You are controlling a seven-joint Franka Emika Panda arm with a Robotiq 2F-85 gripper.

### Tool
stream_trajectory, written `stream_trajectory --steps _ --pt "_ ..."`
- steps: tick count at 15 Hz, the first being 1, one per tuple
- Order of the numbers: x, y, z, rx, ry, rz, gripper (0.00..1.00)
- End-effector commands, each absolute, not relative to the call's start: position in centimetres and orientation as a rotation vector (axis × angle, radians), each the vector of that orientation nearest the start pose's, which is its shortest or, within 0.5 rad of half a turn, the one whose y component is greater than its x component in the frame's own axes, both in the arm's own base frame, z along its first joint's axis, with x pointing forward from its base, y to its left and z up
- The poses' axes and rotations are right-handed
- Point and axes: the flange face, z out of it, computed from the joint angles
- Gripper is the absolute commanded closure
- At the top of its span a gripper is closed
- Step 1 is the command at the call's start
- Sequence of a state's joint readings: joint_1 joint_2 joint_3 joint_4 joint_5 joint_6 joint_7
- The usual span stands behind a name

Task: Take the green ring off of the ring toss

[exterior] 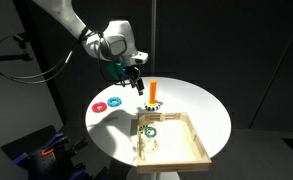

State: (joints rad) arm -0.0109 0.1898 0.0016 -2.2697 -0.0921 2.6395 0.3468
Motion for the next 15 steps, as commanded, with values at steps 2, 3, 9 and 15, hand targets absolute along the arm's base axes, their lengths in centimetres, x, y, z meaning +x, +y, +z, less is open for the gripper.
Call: stream_trajectory --steps 2,3,9,15 --pt "58.6 -0.3 26.6 -3.142 0.440 -0.306 0.00" --pt "59.1 -0.2 25.8 -3.150 0.436 -0.308 0.00" --pt "61.9 0.3 21.8 -3.206 0.405 -0.327 0.00" --pt "63.4 1.0 18.2 -3.219 0.364 -0.369 0.00"
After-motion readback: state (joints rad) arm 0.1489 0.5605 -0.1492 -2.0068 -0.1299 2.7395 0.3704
